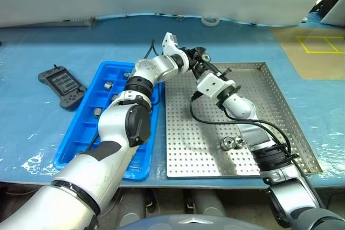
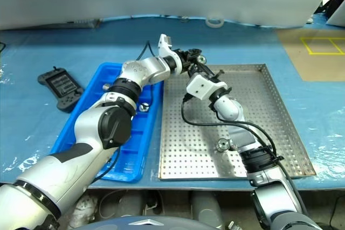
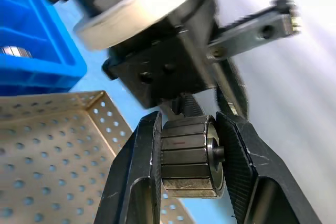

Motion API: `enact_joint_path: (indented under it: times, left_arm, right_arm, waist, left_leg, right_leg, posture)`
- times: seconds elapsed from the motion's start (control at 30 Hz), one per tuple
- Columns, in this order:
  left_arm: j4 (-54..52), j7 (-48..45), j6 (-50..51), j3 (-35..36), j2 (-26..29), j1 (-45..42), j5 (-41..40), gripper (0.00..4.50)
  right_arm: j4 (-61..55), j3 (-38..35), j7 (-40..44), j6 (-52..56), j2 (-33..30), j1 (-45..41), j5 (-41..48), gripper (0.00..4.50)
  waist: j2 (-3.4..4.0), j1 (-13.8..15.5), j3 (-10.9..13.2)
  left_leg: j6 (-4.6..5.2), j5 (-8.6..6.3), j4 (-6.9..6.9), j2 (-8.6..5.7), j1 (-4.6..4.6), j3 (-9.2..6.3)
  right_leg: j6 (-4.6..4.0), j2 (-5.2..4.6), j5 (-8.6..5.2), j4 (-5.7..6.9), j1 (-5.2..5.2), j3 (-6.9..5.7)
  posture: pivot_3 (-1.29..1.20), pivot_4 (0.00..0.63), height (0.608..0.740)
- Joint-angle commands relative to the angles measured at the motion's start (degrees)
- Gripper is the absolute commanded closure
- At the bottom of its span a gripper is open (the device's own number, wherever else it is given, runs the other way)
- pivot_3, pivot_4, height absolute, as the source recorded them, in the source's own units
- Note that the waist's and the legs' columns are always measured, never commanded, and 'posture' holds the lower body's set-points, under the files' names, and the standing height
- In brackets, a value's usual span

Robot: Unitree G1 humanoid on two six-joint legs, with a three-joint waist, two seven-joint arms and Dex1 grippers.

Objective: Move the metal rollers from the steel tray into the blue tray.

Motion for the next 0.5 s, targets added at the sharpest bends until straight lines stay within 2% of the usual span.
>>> enact_joint_path:
  times: [0.03,0.17,0.33,0.43,0.5]
  left_arm:
    - [-2.65,-1.93,-10.34,2.82,9.72,-3.6,0.4,3.75]
    - [0.29,-2.72,-14.41,2.65,14.25,-3.99,1.6,3.75]
    - [0.99,-5.65,-17.38,1.49,19.03,-3.89,3.59,3.75]
    - [-4.29,-16.54,-11.49,-4.57,21.0,-0.82,6.83,3.75]
    - [-13.54,-26.22,-5.8,-10.99,21.83,4.27,7.93,3.75]
  right_arm:
    - [-3.32,-3.65,2.95,2.24,-1.34,2.39,4.53,3.27]
    - [-3.44,-3.23,3.38,2.55,-2.08,2.82,4.24,3.27]
    - [-3.4,-2.53,4.3,2.57,-1.68,2.78,4.25,3.27]
    - [-3.14,-3.01,5.43,3.56,-0.79,1.9,5.93,3.27]
    - [-3.82,-4.07,7.23,6.28,0.38,1.45,9.37,3.27]
  waist:
    - [-0.02,0.01,0.02]
    - [-0.16,-1.0,0.16]
    - [-0.15,0.56,0.16]
    - [-0.18,0.63,0.18]
    - [-0.19,0.54,0.19]
  left_leg:
    - [0.0,0.0,0.0,0.0,0.0,0.0]
    - [-0.06,0.03,-0.1,0.04,0.01,-0.01]
    - [-0.13,0.07,-0.17,0.03,0.0,0.01]
    - [-0.04,0.02,-0.07,-0.02,-0.08,0.07]
    - [0.0,0.0,-0.07,-0.06,-0.08,0.17]
  right_leg:
    - [0.0,0.0,0.0,0.0,0.0,0.0]
    - [0.0,0.04,0.01,0.05,-0.18,0.04]
    - [-0.01,0.01,0.0,0.04,-0.14,0.0]
    - [-0.02,-0.07,0.01,0.02,-0.14,0.0]
    - [-0.02,-0.17,0.01,0.06,-0.2,0.01]
  posture:
    - [-0.32,0.15,0.74]
    - [-0.32,0.15,0.74]
    - [-0.32,0.15,0.74]
    - [-0.32,0.15,0.74]
    - [-0.32,0.15,0.74]
